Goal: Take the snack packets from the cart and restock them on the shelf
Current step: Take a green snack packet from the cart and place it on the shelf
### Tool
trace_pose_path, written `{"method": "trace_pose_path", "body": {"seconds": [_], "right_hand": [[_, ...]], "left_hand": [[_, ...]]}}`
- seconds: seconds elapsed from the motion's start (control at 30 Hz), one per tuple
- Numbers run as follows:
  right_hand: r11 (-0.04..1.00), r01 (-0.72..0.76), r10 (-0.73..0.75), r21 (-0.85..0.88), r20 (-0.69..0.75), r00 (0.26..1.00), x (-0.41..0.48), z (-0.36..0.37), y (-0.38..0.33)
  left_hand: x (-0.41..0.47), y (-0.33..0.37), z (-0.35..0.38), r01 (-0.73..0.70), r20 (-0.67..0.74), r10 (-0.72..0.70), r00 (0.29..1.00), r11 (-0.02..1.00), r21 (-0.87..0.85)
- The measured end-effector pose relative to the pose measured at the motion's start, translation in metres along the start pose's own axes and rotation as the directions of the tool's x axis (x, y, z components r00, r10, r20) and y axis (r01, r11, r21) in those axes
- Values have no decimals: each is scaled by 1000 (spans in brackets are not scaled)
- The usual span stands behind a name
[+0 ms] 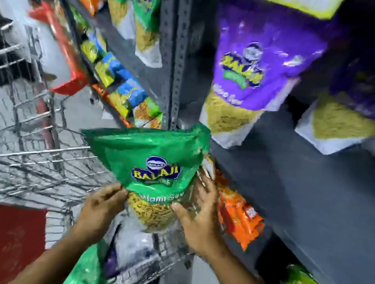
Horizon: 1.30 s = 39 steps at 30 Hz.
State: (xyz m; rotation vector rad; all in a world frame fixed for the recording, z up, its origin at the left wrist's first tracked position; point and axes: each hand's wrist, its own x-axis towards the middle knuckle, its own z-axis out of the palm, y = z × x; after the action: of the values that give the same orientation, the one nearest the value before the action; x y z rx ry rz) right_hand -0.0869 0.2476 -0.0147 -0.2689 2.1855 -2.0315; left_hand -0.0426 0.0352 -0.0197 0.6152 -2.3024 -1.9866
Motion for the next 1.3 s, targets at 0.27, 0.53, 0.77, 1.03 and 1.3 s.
{"method": "trace_pose_path", "body": {"seconds": [0.27,0.53,0.77,1.03,1.3], "right_hand": [[983,135,-87,121,-337,937,-87,-141,-64],[969,245,-188,-31,-734,652,-206,-312,-68],[968,244,-179,-60,-848,500,-291,-418,-55],[975,211,-179,-75,-825,537,-314,-458,-46],[955,138,-256,-261,-965,-59,-311,-407,-52]], "left_hand": [[-26,76,122,-124,283,102,954,990,60],[-130,139,365,-215,632,342,696,938,-271],[-215,140,515,37,739,184,648,962,-272],[-242,142,549,93,803,169,572,959,-268],[-214,140,485,-122,799,272,536,962,-246]]}}
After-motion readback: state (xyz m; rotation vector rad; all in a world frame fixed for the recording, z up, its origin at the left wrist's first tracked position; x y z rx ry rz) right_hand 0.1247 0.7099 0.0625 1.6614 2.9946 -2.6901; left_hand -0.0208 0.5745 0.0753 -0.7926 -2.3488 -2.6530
